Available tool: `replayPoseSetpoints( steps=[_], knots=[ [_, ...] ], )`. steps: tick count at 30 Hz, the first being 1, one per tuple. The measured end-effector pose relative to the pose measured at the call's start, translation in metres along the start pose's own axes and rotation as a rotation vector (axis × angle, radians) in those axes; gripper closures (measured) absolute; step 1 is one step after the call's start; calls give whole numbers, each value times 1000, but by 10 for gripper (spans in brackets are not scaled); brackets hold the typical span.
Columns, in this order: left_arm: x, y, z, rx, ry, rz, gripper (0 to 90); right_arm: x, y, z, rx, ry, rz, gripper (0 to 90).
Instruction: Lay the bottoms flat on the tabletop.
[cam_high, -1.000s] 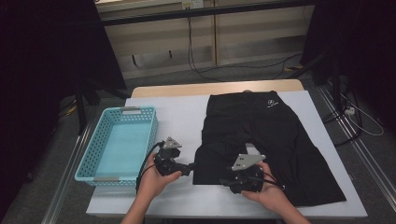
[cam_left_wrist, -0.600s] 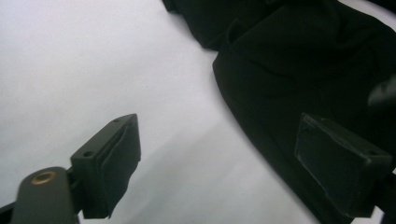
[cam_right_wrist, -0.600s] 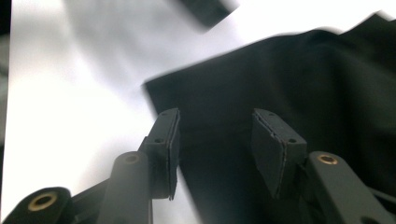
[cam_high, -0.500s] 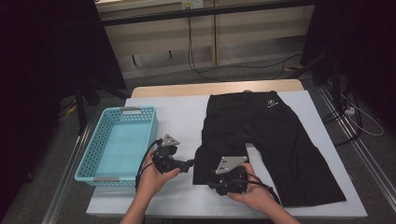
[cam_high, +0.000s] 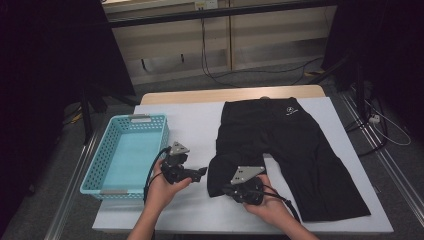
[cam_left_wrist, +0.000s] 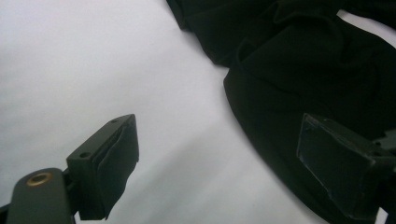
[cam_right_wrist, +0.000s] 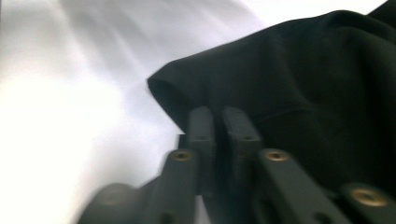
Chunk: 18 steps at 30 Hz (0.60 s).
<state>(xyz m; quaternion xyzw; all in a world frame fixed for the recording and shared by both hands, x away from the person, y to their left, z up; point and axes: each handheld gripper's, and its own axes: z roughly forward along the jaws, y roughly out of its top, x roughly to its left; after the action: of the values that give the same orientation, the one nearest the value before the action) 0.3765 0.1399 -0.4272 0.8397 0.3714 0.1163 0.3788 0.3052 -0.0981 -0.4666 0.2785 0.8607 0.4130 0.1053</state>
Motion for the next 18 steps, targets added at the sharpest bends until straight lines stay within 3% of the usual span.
replayPoseSetpoints(
  steps=[4,11,18],
  knots=[
    [-2,1,0,-2,3,14,138,-2,0,0,-2,16,14,889],
    [-2,-2,4,-14,15,-9,130,0,-3,-6,-2,62,41,897],
    [-6,-2,10,-3,9,-34,130,9,-7,-15,25,105,-5,897]
  ],
)
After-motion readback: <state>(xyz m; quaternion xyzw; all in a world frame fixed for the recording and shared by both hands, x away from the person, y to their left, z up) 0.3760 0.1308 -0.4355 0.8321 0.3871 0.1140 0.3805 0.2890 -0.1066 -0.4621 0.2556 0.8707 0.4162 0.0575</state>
